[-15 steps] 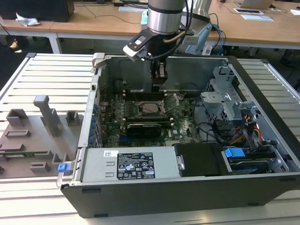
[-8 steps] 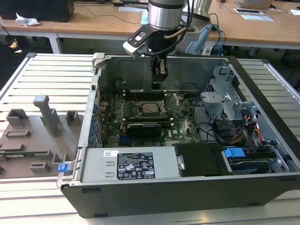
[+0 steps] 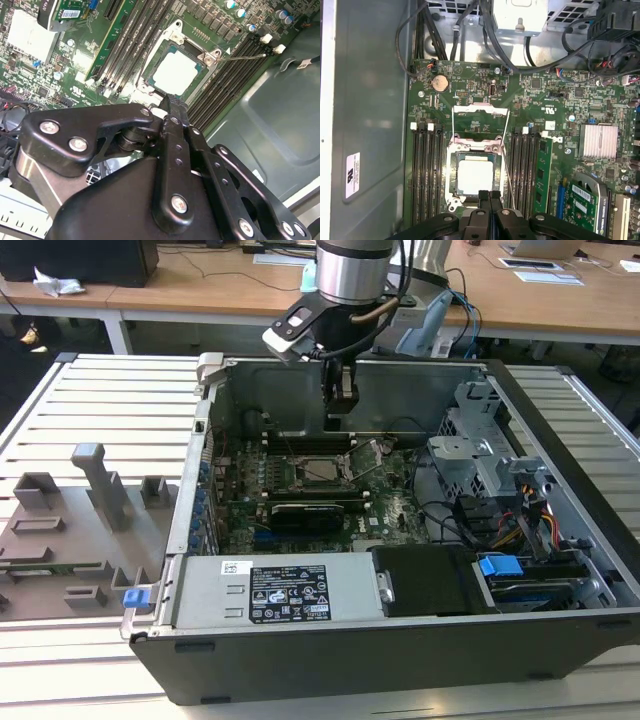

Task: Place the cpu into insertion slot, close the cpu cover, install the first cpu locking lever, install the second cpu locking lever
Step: 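Close the cpu cover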

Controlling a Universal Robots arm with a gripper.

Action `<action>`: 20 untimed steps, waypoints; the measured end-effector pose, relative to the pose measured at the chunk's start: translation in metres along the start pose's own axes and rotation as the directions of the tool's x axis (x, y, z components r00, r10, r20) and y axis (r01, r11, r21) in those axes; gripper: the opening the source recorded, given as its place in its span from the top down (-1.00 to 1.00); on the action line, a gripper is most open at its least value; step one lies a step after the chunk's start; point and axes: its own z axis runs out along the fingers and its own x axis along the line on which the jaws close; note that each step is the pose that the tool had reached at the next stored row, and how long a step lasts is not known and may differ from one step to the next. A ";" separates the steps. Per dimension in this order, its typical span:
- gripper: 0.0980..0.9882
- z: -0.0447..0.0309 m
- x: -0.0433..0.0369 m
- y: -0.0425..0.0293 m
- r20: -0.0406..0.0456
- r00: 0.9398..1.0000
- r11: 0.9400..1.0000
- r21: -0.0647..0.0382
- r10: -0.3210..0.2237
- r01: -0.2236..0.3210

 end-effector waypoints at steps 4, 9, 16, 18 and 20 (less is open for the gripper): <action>0.98 -0.0001 -0.0002 0.0075 0.002 1.000 1.000 0.000 0.000 0.000; 0.98 -0.0003 -0.0006 0.0184 0.003 1.000 1.000 0.000 0.000 0.000; 0.98 -0.0007 -0.0012 0.0398 0.008 1.000 1.000 0.002 0.000 0.000; 0.98 -0.0008 -0.0013 0.0442 0.008 1.000 1.000 0.002 0.000 0.000; 0.98 -0.0009 -0.0016 0.0505 0.009 1.000 1.000 0.002 0.000 0.000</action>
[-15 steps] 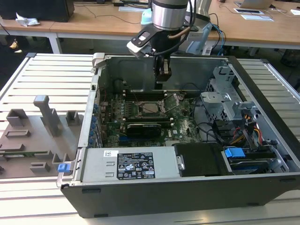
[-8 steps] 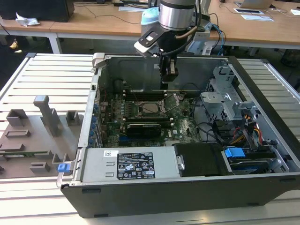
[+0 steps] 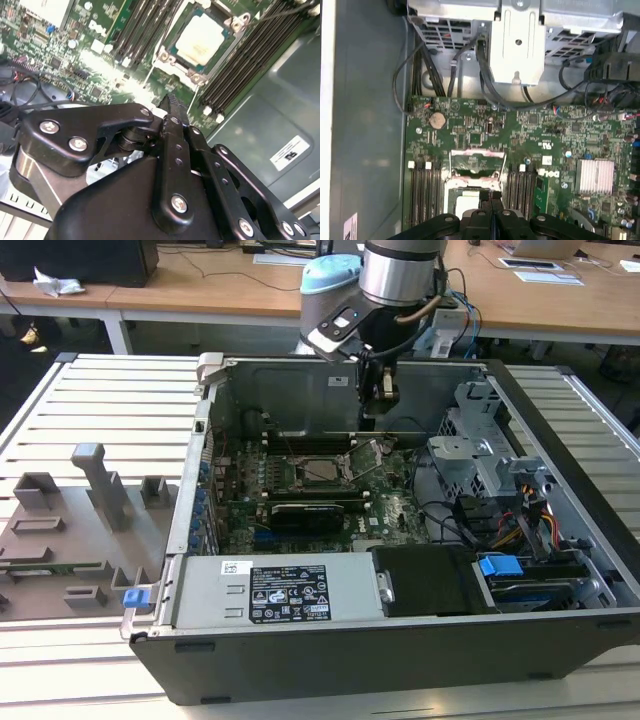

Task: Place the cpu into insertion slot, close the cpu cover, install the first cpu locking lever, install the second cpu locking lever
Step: 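Close the cpu cover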

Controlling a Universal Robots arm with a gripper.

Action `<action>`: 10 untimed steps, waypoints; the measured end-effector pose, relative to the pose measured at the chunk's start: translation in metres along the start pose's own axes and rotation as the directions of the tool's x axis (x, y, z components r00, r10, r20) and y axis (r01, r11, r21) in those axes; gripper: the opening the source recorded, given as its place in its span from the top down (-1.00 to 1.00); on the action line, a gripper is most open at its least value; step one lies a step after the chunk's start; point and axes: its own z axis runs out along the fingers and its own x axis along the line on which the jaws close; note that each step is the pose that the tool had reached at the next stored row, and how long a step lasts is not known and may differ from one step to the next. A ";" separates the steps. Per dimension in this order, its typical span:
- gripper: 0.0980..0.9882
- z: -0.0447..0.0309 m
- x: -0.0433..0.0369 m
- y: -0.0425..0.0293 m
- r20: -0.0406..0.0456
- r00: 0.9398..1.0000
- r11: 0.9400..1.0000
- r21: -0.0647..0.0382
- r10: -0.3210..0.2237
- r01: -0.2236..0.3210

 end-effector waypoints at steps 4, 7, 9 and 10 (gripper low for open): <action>0.98 -0.0003 -0.0006 0.0132 0.001 1.000 1.000 0.002 0.000 0.000; 0.98 -0.0005 -0.0011 0.0239 0.003 1.000 1.000 0.003 0.000 0.000; 0.98 -0.0006 -0.0012 0.0296 0.003 1.000 1.000 0.004 0.000 0.000; 0.98 -0.0007 -0.0012 0.0315 0.004 1.000 1.000 0.004 0.000 0.000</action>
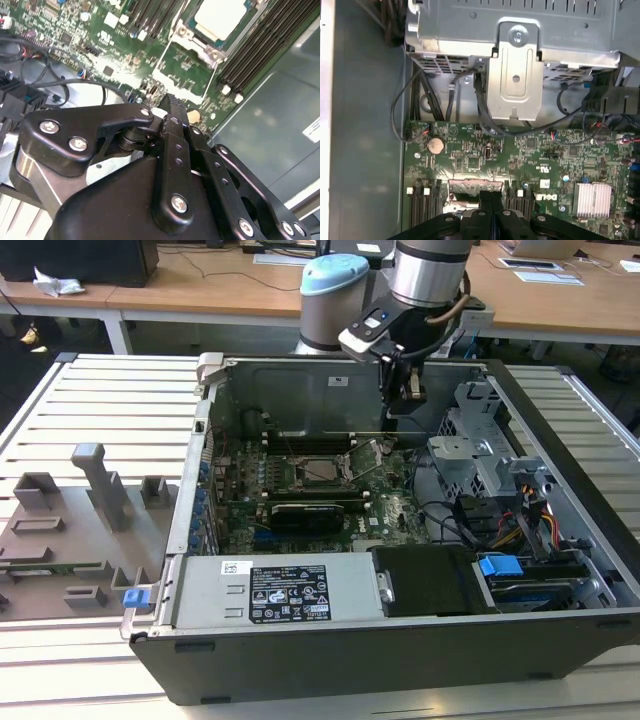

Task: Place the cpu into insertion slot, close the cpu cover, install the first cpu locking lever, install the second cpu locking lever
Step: 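Close the cpu cover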

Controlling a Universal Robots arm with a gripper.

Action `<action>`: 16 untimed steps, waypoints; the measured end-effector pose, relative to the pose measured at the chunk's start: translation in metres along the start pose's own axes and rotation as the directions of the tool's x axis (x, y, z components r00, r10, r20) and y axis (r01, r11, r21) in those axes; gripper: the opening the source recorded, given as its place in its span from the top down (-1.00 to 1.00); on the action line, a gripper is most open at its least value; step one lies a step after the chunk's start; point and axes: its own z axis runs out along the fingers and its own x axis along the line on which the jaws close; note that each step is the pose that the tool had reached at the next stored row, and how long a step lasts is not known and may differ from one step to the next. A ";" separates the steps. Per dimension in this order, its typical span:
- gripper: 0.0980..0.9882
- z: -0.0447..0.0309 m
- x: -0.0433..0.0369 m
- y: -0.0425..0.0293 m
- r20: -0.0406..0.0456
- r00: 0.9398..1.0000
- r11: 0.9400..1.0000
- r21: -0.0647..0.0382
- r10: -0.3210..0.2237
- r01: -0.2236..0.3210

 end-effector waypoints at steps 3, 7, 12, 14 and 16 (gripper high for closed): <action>0.98 0.0001 -0.0002 0.0074 0.000 1.000 1.000 0.001 0.000 0.000; 0.98 0.0061 0.0002 0.0123 0.000 1.000 1.000 0.003 0.000 0.000; 0.98 0.0118 0.0004 0.0144 0.000 1.000 1.000 0.003 0.000 0.000; 0.98 0.0134 0.0005 0.0147 0.000 1.000 1.000 0.003 0.000 0.000; 0.98 0.0150 0.0006 0.0148 0.000 1.000 1.000 0.003 0.000 0.000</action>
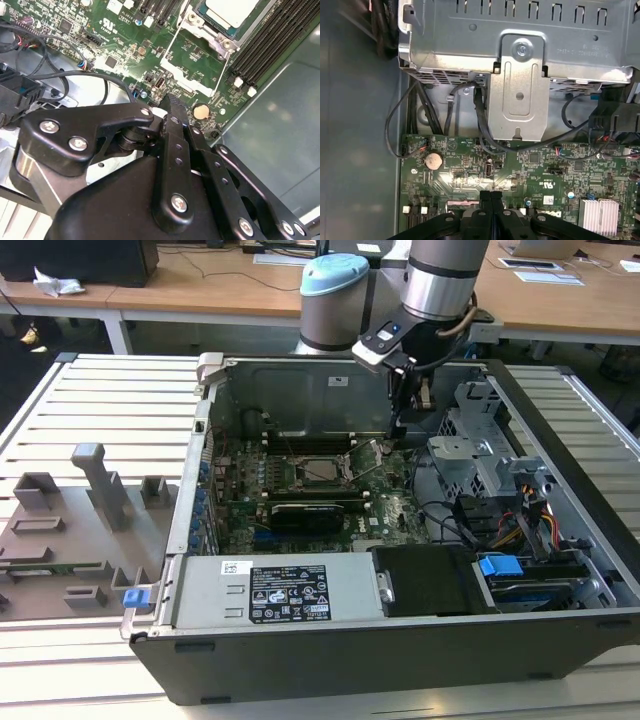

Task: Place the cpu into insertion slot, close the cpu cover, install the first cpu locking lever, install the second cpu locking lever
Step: 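Close the cpu cover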

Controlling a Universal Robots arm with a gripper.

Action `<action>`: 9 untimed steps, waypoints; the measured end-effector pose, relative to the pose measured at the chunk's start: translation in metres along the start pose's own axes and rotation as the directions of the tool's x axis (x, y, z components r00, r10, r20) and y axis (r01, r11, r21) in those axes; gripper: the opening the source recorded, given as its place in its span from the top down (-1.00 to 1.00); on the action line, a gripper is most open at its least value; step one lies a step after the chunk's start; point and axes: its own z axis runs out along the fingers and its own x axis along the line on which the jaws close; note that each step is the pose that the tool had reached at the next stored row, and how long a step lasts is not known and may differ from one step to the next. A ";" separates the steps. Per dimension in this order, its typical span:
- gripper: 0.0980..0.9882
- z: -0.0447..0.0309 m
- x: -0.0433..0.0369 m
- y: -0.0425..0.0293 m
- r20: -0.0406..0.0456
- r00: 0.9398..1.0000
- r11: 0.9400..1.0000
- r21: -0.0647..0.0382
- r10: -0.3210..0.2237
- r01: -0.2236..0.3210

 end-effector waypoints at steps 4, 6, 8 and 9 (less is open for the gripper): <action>0.98 0.0048 0.0002 0.0002 0.000 1.000 1.000 0.000 0.000 0.000; 0.98 0.0073 0.0004 0.0003 0.000 1.000 1.000 0.000 0.000 0.000; 0.98 0.0097 0.0005 0.0004 0.000 1.000 1.000 0.000 0.000 0.000; 0.98 0.0107 0.0005 0.0004 0.000 1.000 1.000 0.000 0.000 0.000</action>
